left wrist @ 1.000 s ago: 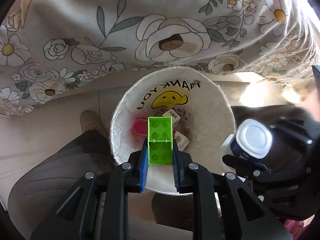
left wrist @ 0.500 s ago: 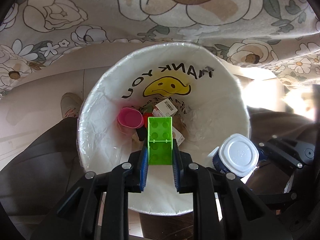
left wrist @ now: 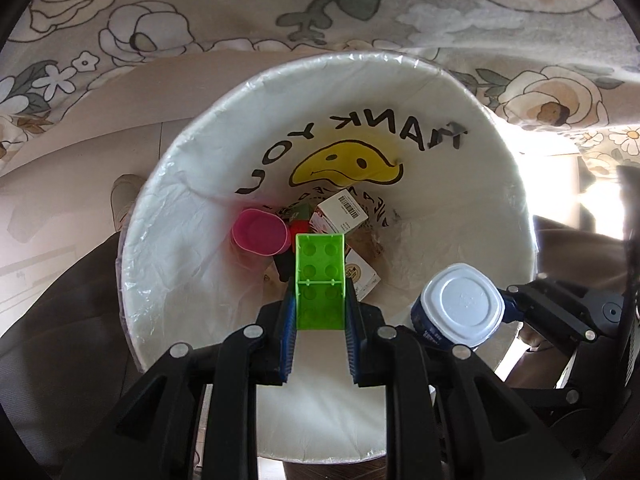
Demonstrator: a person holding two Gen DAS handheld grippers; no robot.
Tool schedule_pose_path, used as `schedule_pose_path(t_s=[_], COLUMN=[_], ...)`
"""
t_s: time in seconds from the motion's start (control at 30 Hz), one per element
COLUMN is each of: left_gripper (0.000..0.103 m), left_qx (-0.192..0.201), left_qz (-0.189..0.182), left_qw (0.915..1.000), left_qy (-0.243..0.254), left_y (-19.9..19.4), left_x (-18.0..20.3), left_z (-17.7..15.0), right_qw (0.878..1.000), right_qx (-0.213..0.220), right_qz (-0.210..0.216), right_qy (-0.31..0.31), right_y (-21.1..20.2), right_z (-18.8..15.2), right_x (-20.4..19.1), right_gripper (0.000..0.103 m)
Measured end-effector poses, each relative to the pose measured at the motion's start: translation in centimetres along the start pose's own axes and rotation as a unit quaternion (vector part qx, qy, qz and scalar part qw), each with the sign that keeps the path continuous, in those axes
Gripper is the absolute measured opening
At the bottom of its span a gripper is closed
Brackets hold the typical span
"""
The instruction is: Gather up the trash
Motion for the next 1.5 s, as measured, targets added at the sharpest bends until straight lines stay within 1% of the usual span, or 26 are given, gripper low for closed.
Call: schedule_pose_path(t_s=[0.1, 0.23, 0.4, 0.47, 0.5, 0.53, 0.57, 0.63, 0.9, 1.1, 1.37, 1.43, 1.5], left_gripper=[0.024, 0.024, 0.024, 0.025, 0.026, 0.032, 0.041, 0.046, 0.046, 0.046, 0.046, 0.046, 0.046], left_qx=[-0.003, -0.019, -0.024, -0.024, -0.023, -0.023, -0.021, -0.015, -0.021, -0.019, -0.008, -0.001, 0.014], left_qz=[-0.003, -0.002, -0.005, 0.000, 0.004, 0.008, 0.011, 0.009, 0.007, 0.009, 0.033, 0.037, 0.047], left_qw=[1.0000, 0.9998, 0.9997, 0.9996, 0.9996, 0.9995, 0.9994, 0.9995, 0.9997, 0.9996, 0.9990, 0.9989, 0.9985], left_qy=[-0.001, -0.002, -0.007, -0.013, -0.017, -0.020, -0.023, -0.028, -0.014, -0.020, -0.028, -0.027, -0.024], left_y=[0.5, 1.5, 1.9, 2.0, 2.0, 1.9, 1.6, 1.3, 1.4, 1.4, 0.2, -0.7, -2.0], left_x=[-0.1, -0.1, -0.5, -0.7, -0.8, -0.9, -1.0, -1.1, -0.5, -0.7, -1.2, -1.1, -1.0], left_z=[0.2, 0.2, 0.5, 0.6, 0.7, 0.7, 0.7, 0.8, 0.5, 0.5, -0.2, -0.4, -0.6], right_qw=[1.000, 1.000, 1.000, 1.000, 1.000, 0.999, 0.999, 0.999, 1.000, 1.000, 1.000, 0.999, 0.999], right_qx=[-0.002, -0.005, -0.013, -0.015, -0.017, -0.015, -0.013, -0.005, -0.003, -0.001, 0.007, 0.011, 0.018], right_qz=[-0.006, -0.015, -0.018, -0.021, -0.024, -0.027, -0.029, -0.026, -0.025, -0.025, -0.029, -0.030, -0.028], right_qy=[-0.005, -0.008, -0.010, -0.010, -0.011, -0.013, -0.015, -0.018, -0.018, -0.017, -0.011, -0.010, -0.007], right_y=[0.4, 1.2, 2.3, 2.6, 2.7, 2.7, 2.7, 2.5, 2.0, 1.7, 0.7, 0.3, -0.4], right_z=[0.1, 0.3, 0.5, 0.6, 0.7, 0.7, 0.9, 1.0, 1.0, 0.7, 0.5, 0.3, 0.0], right_x=[0.0, 0.0, -0.2, -0.2, -0.3, -0.3, -0.4, -0.6, -0.6, -0.5, -0.3, -0.3, -0.3], right_gripper=[0.049, 0.049, 0.049, 0.050, 0.050, 0.051, 0.053, 0.055, 0.056, 0.056, 0.056, 0.056, 0.056])
Point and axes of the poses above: each gripper's, at about its wrist camera, not at the fingertips, and y roughly the way its jaws point, x to its right, z to its top, the point moved 5 cm from there along y, roughly the way its jaws point, and after that the axes turned 10 degrees about y, right-handed, at the moved point
